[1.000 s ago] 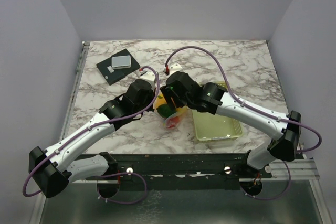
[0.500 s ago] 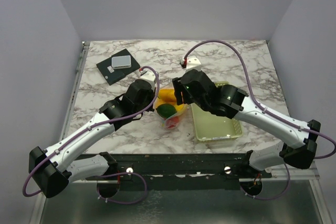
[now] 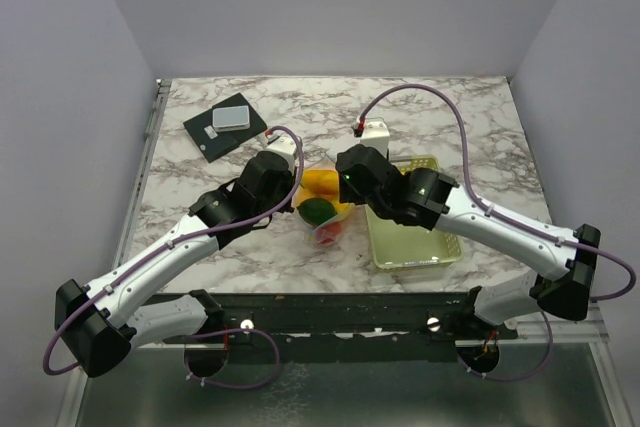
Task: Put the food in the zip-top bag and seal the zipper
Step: Adjust the zipper food storage bag at the center of the board.
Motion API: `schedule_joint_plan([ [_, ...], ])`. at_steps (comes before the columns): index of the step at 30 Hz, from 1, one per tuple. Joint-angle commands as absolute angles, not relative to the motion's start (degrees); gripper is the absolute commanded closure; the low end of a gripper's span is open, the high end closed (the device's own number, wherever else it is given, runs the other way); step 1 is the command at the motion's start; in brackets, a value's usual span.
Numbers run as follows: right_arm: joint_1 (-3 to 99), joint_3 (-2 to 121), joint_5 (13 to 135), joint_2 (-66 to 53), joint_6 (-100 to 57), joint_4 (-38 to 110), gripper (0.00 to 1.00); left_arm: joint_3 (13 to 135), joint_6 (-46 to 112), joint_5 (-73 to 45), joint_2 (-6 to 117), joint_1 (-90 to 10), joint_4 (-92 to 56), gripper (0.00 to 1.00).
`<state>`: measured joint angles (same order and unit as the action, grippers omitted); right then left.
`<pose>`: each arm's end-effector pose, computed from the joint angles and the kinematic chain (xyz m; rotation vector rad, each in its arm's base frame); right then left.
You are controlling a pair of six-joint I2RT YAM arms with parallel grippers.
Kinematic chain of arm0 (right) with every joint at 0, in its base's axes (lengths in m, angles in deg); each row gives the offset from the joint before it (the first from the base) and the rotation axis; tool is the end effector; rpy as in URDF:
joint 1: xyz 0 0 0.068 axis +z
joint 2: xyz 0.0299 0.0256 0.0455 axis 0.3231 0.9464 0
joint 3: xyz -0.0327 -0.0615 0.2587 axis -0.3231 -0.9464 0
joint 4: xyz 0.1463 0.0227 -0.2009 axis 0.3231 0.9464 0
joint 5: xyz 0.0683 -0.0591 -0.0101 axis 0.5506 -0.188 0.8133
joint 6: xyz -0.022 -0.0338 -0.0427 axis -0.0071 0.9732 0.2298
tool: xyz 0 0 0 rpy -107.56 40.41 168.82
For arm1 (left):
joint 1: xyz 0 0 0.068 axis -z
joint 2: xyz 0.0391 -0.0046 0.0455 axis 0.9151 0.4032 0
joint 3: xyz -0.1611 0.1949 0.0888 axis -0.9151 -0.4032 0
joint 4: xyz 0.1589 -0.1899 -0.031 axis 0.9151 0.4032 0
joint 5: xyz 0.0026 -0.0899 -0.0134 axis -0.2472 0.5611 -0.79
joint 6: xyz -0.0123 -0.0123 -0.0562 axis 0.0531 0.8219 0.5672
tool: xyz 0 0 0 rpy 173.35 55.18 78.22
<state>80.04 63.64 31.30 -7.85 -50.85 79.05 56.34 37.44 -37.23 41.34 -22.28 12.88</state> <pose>0.1590 0.2380 0.3545 -0.1796 2.1645 0.2438 0.1713 -0.1498 0.3052 0.3773 2.1544 -0.3159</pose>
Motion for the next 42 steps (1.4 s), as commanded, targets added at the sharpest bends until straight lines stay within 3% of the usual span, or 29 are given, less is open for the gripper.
schedule_joint_plan([
  [1, 80.14, 64.02, 27.9, -4.69, -56.18, 81.56, 0.46, 55.56, 36.9, -36.13, 40.6, -22.54, 12.3, 1.0],
  [10, 79.37, 63.6, 28.03, -2.04, -58.87, 82.89, 0.59, 55.56, 36.94, -36.13, 40.34, -22.52, 12.3, 1.0],
  [16, 79.32, 63.83, 28.75, -2.59, -59.01, 83.59, 0.99, 55.99, 37.99, -34.26, 39.73, -22.49, 12.3, 1.0],
  [34, 79.33, 70.86, 32.71, -7.01, -51.23, 79.38, 0.99, 74.52, 39.88, -28.14, 37.64, -22.44, 22.18, 1.0],
  [42, 79.32, 68.13, 33.87, -6.52, -51.96, 77.38, 0.99, 66.59, 43.21, -29.97, 36.82, -22.53, 20.08, 1.0],
])
